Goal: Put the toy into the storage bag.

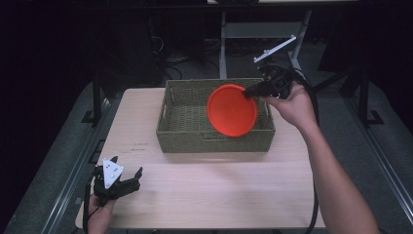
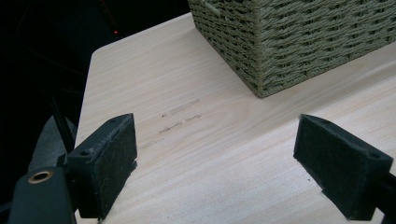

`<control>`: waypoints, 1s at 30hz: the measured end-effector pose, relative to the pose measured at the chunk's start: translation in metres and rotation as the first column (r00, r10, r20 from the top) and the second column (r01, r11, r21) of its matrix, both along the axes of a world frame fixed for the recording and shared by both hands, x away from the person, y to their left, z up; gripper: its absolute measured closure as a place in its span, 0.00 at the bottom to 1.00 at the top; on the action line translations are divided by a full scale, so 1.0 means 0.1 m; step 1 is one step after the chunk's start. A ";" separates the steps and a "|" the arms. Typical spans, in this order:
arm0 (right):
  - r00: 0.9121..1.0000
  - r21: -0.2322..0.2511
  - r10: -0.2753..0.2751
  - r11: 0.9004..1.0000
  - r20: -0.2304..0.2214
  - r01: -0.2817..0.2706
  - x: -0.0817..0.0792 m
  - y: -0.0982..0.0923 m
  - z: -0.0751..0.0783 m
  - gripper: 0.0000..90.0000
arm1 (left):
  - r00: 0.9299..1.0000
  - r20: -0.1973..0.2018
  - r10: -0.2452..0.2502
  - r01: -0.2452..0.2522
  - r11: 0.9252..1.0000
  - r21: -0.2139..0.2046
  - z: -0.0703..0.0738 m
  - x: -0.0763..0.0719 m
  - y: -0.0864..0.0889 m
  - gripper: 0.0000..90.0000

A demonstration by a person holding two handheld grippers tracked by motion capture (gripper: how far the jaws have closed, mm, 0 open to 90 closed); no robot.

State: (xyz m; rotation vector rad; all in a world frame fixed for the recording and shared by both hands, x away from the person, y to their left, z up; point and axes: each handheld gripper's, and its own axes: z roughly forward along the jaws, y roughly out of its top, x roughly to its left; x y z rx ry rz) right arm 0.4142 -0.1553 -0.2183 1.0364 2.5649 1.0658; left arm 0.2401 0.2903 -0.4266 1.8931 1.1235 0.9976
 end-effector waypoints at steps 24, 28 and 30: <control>0.995 0.015 -0.100 0.995 -0.021 0.101 0.31 -0.09 -0.05 0.91 | 1.000 0.003 -0.006 0.006 1.000 -0.001 0.00 0.00 -0.02 0.14; 0.993 0.018 -0.114 0.993 -0.025 0.115 0.35 -0.10 -0.08 0.91 | 1.000 0.003 -0.007 0.007 1.000 0.000 0.00 0.00 -0.02 0.14; 0.993 0.017 -0.119 0.993 -0.025 0.119 0.37 -0.10 -0.09 0.91 | 1.000 0.001 -0.005 0.005 1.000 0.000 0.00 0.00 -0.02 0.14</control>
